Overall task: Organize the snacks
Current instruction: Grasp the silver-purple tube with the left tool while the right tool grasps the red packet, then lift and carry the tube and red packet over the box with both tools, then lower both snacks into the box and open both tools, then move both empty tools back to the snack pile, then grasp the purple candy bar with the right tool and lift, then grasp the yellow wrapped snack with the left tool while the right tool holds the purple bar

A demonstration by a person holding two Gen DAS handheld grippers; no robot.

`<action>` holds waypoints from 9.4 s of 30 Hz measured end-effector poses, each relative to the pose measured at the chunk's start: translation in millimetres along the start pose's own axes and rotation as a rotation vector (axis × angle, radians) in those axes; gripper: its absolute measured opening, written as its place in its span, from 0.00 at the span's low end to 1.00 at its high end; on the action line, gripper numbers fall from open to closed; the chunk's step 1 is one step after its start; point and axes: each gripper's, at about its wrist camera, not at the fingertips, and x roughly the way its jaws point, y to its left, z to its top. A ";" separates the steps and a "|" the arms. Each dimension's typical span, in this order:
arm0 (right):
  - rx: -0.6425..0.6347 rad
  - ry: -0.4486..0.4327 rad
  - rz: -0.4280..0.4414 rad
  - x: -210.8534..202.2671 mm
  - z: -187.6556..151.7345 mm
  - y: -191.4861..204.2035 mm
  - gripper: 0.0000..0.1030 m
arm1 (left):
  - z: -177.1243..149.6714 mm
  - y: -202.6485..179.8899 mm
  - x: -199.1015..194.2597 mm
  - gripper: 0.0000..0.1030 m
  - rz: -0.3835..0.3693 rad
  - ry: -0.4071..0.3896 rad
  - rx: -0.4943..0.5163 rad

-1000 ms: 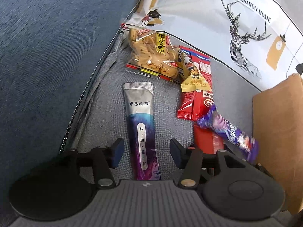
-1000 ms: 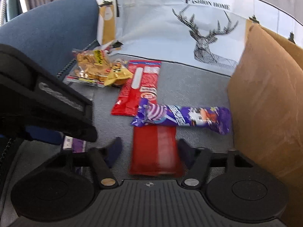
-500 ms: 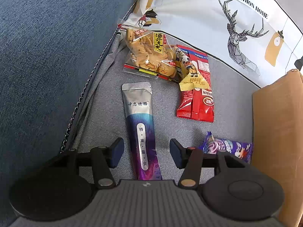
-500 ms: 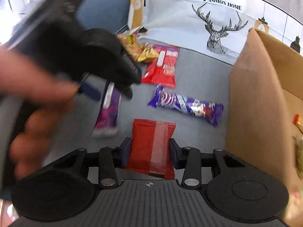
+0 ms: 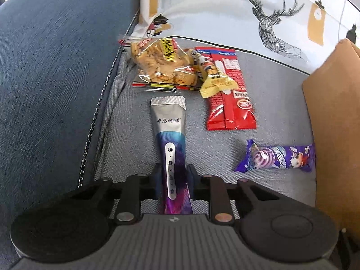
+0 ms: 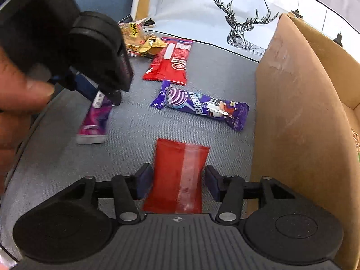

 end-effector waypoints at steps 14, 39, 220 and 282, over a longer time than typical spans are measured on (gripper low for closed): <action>-0.029 -0.018 0.031 -5.0 0.2 1.3 0.43 | -4.2 -12.9 5.0 0.49 0.020 -0.013 0.060; -0.023 -0.244 0.008 -59.2 30.6 0.9 0.42 | 17.4 -5.5 -68.8 0.17 -0.057 -0.247 -0.072; 0.224 -0.329 0.070 -76.9 42.6 -12.6 0.20 | 28.4 62.0 -179.5 0.25 -0.312 -0.411 -0.357; -0.043 0.035 0.148 -21.7 -13.9 9.9 0.17 | 56.7 25.1 -67.2 0.52 -0.247 -0.340 -0.301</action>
